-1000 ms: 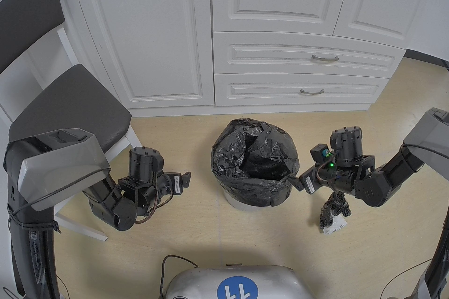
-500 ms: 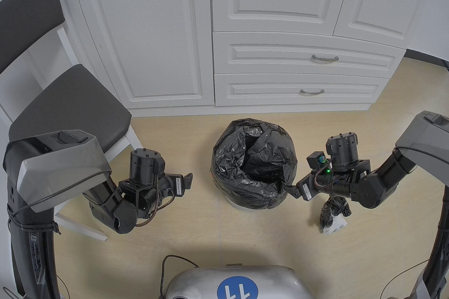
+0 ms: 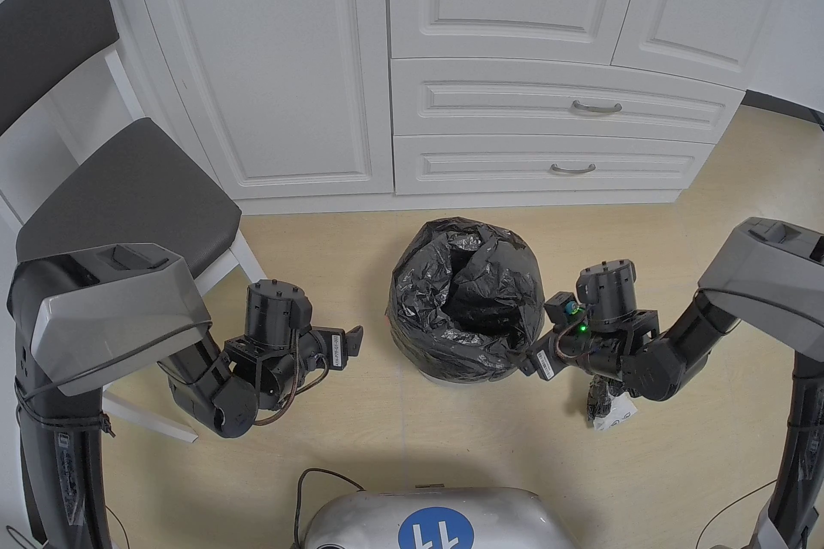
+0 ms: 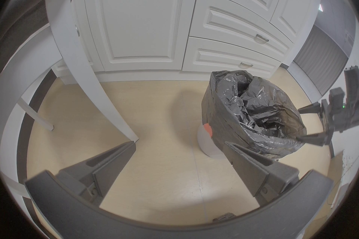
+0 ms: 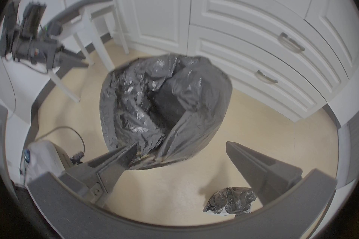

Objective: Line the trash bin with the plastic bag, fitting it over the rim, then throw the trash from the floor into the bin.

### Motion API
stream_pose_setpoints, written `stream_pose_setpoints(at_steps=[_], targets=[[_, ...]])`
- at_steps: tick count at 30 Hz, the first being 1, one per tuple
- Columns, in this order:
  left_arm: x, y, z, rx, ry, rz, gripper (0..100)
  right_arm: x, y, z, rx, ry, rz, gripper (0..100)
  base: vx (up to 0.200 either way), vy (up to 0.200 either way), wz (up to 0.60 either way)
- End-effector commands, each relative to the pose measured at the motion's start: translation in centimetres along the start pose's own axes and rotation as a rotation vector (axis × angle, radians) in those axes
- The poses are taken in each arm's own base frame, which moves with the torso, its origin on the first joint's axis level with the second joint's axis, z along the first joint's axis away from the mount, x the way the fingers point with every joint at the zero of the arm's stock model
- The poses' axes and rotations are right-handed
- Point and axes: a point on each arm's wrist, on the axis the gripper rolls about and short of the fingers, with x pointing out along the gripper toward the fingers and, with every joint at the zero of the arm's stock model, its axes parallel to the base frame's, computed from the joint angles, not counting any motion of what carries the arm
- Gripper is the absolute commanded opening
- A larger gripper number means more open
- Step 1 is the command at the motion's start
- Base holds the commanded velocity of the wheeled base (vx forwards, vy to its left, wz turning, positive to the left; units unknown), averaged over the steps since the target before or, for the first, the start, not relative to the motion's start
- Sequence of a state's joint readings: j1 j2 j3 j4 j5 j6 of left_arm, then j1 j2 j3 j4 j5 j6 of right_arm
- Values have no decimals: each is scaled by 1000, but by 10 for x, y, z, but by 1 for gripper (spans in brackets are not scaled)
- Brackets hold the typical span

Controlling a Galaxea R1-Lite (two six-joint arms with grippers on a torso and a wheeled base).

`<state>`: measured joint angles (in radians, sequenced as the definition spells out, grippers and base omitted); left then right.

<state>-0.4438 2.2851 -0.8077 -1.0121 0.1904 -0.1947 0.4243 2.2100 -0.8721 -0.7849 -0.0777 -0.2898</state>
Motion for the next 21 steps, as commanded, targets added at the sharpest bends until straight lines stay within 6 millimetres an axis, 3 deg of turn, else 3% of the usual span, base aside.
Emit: stream_pose_setpoints(at_steps=[1, 6, 15, 18, 21], targets=[[-1, -5, -4, 7, 8, -12, 100, 14, 12, -24, -47, 76, 21, 100, 0, 0, 0], [0, -6, -7, 6, -1, -15, 100, 39, 21, -43, -58, 121, 30, 100, 0, 0, 0], [0, -6, -7, 8, 0, -16, 100, 57, 22, -56, -54, 148, 31, 100, 0, 0, 0], [0, -6, -6, 7, -4, -14, 100, 50, 20, -51, -48, 135, 26, 100, 0, 0, 0], [-2, -6, -4, 6, -9, -17, 100, 9, 11, -17, -48, 49, 28, 100, 0, 0, 0]])
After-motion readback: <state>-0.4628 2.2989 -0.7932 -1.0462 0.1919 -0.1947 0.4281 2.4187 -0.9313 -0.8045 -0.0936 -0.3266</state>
